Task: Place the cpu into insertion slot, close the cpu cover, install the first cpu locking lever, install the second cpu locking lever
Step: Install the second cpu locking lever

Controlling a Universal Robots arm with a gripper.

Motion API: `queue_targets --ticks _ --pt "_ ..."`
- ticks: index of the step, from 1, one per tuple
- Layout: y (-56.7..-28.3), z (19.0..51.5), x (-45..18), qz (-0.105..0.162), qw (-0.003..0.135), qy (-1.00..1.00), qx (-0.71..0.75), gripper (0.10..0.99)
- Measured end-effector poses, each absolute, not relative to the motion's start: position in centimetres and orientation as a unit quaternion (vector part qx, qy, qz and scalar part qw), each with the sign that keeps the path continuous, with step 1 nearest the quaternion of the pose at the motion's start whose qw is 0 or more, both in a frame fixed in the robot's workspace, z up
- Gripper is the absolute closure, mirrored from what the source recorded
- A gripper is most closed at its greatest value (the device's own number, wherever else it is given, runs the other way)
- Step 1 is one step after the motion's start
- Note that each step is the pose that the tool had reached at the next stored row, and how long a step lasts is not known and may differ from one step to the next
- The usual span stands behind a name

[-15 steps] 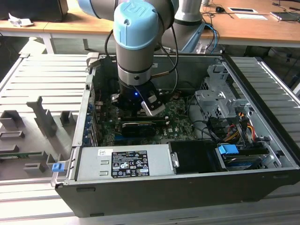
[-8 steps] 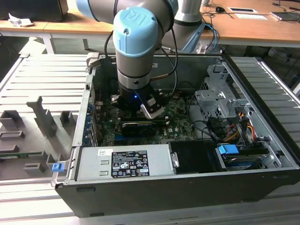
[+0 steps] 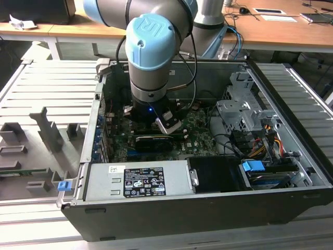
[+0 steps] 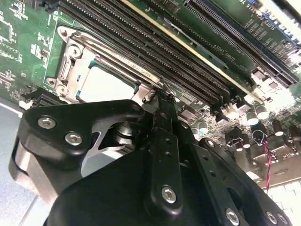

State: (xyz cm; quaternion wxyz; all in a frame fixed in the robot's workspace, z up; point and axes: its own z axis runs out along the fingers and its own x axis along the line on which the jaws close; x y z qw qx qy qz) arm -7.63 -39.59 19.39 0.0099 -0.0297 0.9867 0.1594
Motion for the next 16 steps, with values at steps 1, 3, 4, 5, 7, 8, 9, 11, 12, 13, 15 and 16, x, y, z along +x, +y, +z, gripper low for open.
queue_targets --ticks 1,3,4,5,7,8,9,11,12,13,15,16 --pt "-39.7 19.2 -7.6 0.16 0.01 0.987 -0.03 0.98" --pt "-39.9 19.1 -7.7 0.163 0.009 0.986 -0.03 0.98" --pt "-40.0 19.1 -7.7 0.167 0.01 0.985 -0.03 0.98" --pt "-39.9 19.1 -7.7 0.17 0.01 0.985 -0.029 0.98" --pt "-39.8 20.2 -7.6 0.177 0.011 0.984 -0.03 0.98" --pt "-39.8 20.6 -7.6 0.177 0.011 0.984 -0.03 0.98" --pt "-39.8 21.0 -7.6 0.177 0.011 0.984 -0.03 0.98" --pt "-39.8 22.0 -7.6 0.177 0.011 0.984 -0.03 0.98" --pt "-39.8 22.6 -7.6 0.177 0.011 0.984 -0.03 0.98" --pt "-39.8 23.1 -7.6 0.178 0.011 0.984 -0.03 0.98" --pt "-39.8 24.0 -7.6 0.178 0.011 0.984 -0.029 0.98" --pt "-39.8 24.4 -7.6 0.178 0.011 0.984 -0.03 0.98"
